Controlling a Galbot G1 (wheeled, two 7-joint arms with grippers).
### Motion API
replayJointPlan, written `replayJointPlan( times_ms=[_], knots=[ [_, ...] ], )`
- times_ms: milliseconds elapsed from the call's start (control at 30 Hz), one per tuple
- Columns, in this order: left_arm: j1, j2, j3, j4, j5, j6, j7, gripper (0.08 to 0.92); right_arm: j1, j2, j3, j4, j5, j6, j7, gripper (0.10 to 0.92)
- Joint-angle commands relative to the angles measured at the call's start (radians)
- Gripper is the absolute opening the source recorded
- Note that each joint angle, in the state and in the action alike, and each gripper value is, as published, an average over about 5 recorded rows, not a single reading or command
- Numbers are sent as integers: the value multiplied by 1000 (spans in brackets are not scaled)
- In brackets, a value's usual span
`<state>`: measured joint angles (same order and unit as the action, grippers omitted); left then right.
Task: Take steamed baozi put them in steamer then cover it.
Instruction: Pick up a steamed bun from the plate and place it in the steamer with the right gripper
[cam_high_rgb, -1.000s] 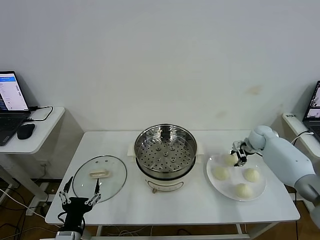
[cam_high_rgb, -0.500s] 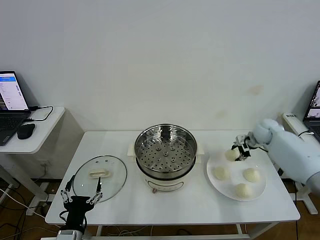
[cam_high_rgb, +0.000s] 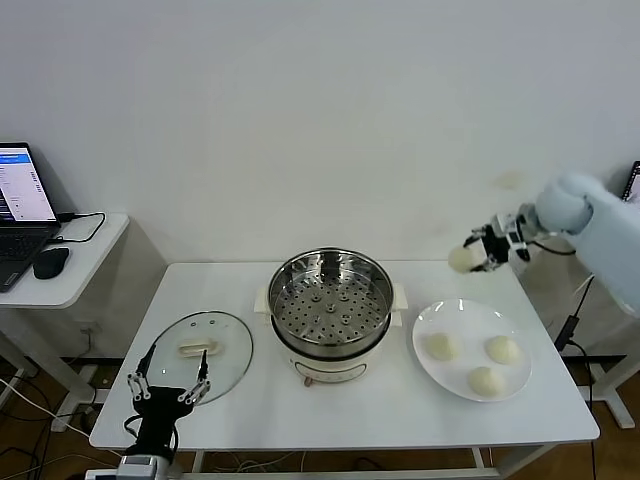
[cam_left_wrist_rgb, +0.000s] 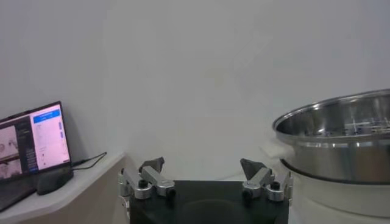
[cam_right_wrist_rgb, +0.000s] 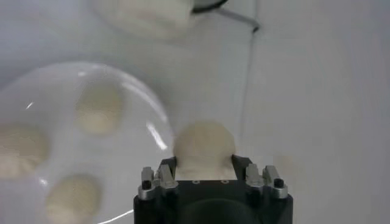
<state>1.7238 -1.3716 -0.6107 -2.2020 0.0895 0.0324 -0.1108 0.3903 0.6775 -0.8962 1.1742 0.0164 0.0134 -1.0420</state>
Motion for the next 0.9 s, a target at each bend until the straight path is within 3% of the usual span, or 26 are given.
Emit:
replayJointPlan(
  times_ms=[33,467,900],
  knots=[
    [-2,5,-15,5,-9,1,2,823,277,173,-214,57,212,10,23,585],
    [-9,-8,-56,18,-25,0,1,823,215,427,-352,8,99,186,76,585],
    [-10,-19,-78,33,-34,-4,-1,823,126,550,-371,-158,-204,488,161,585]
  ],
)
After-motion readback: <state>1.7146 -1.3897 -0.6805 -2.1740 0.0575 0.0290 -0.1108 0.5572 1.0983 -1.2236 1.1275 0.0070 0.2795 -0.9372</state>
